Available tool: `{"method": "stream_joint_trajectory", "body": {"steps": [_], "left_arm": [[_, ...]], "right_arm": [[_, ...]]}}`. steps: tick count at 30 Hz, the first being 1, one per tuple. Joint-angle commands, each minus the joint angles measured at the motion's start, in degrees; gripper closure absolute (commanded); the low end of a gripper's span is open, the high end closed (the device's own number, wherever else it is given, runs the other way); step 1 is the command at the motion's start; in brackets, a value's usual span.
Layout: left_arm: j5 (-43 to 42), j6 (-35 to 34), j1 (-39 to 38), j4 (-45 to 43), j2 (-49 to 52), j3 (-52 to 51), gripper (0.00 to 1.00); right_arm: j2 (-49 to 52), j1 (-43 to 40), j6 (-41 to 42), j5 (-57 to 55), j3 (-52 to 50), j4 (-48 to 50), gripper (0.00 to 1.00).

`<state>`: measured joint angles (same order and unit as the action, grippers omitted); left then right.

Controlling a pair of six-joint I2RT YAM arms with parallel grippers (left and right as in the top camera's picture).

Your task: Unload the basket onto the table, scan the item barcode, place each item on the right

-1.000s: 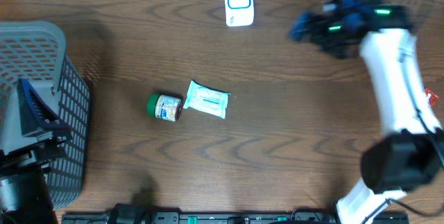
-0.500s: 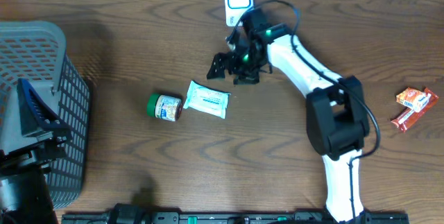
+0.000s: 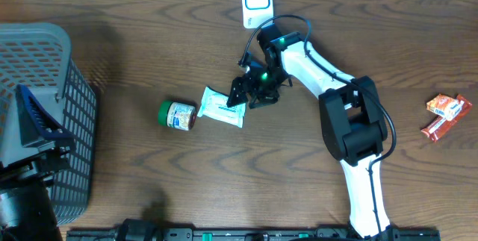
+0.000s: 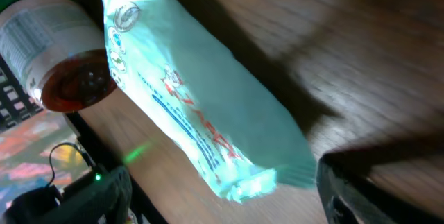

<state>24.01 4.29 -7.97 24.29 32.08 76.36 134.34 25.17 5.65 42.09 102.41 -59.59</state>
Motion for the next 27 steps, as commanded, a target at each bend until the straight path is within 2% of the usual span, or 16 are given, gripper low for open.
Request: {"method": "stream_joint_trajectory", "body": {"steps": [1, 4, 6, 8, 9, 10, 11, 12, 16, 18, 20, 23, 27], "left_arm": [[0.7, -0.3, 0.3, 0.1, -0.7, 0.0, 0.15], [0.7, -0.3, 0.3, 0.1, -0.7, 0.0, 0.16], [0.7, -0.3, 0.3, 0.0, -0.7, 0.0, 0.15], [0.7, -0.3, 0.3, 0.0, -0.7, 0.0, 0.16], [0.7, -0.3, 0.3, 0.1, -0.7, 0.0, 0.16], [0.7, -0.3, 0.3, 0.1, -0.8, 0.0, 0.16], [0.7, -0.3, 0.3, 0.1, -0.8, 0.0, 0.16], [0.7, -0.3, 0.3, 0.1, -0.8, 0.0, 0.15], [0.7, -0.3, 0.3, 0.1, -0.8, 0.0, 0.15], [0.7, -0.3, 0.3, 0.1, -0.8, 0.0, 0.15], [0.7, -0.3, 0.3, 0.1, -0.8, 0.0, 0.16], [0.7, -0.3, 0.3, 0.1, -0.8, 0.0, 0.16], [0.7, -0.3, 0.3, 0.1, -0.8, 0.0, 0.15]], "right_arm": [[3.7, 1.7, -4.0, -3.2, -0.7, 1.6, 0.17], [4.0, 1.9, -4.0, -3.2, -0.7, 4.9, 0.14], [4.4, 2.0, -3.8, -3.3, -0.7, 6.3, 0.2], [5.2, 2.1, -3.8, -3.2, -0.7, 6.7, 0.44], [5.5, 2.1, -3.8, -3.3, -0.7, 6.6, 0.61], [5.9, 2.2, -4.1, -3.6, -0.8, 6.5, 0.73], [6.1, 2.2, -4.1, -4.7, -0.8, 6.5, 0.91], [6.2, 2.2, -4.1, -6.0, -0.8, 6.5, 0.99], [5.5, 2.0, -4.1, -9.0, -0.4, 7.3, 0.99], [4.0, 1.2, -4.5, -9.7, 0.7, 5.5, 0.98], [0.6, -0.2, -4.0, -14.9, 2.3, 1.6, 0.98], [-7.4, -1.3, 0.9, -33.2, 3.1, -3.3, 0.99], [-18.6, 0.1, 6.7, -63.9, 3.1, -8.8, 0.98]]}}
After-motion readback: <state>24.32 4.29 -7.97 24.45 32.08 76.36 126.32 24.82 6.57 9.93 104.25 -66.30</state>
